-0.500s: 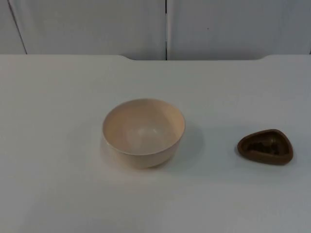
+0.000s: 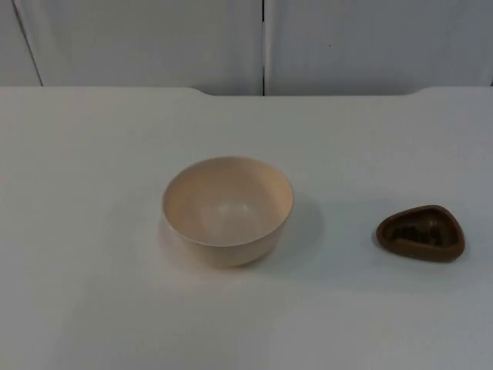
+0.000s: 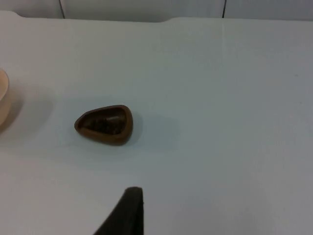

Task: Pick up the bowl with the left hand and pour the coffee beans from the cup into the bowl with the right hand.

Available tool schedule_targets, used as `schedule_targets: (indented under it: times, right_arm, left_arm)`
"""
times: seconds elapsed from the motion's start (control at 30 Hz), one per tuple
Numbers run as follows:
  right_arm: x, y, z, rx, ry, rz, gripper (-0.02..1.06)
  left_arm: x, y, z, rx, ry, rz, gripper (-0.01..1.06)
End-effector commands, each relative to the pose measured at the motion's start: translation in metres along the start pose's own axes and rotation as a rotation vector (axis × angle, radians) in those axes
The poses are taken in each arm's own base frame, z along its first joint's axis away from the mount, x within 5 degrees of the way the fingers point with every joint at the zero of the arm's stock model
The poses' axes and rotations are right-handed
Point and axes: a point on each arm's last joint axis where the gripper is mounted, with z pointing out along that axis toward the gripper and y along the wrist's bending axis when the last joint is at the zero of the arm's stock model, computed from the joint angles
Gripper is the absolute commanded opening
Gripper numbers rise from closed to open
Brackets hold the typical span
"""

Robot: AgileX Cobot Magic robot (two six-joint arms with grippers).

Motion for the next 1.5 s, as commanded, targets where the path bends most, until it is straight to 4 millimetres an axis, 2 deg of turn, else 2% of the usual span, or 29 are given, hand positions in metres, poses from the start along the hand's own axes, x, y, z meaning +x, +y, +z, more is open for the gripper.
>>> schedule_targets:
  times: [0.0,0.4,0.8,0.97,1.47]
  right_arm:
    - [0.000,0.000,0.001,-0.007,0.002,-0.002,1.05]
    - [0.000,0.000,0.001,-0.007,0.002,-0.002,1.05]
    - [0.000,0.000,0.001,-0.007,0.002,-0.002,1.05]
    - [0.000,0.000,0.001,-0.005,0.002,-0.004,1.05]
    - [0.000,0.000,0.001,-0.005,0.002,-0.004,1.05]
  left_arm:
    - [-0.007,-0.001,0.000,0.021,0.002,-0.018,1.05]
    - [-0.041,-0.001,0.016,0.042,0.088,-0.053,1.05]
    - [-0.094,-0.001,0.048,0.083,0.186,-0.056,1.05]
    - [-0.108,-0.002,0.065,0.096,0.235,-0.048,1.05]
    - [-0.131,-0.022,0.115,0.315,0.324,-0.046,1.05]
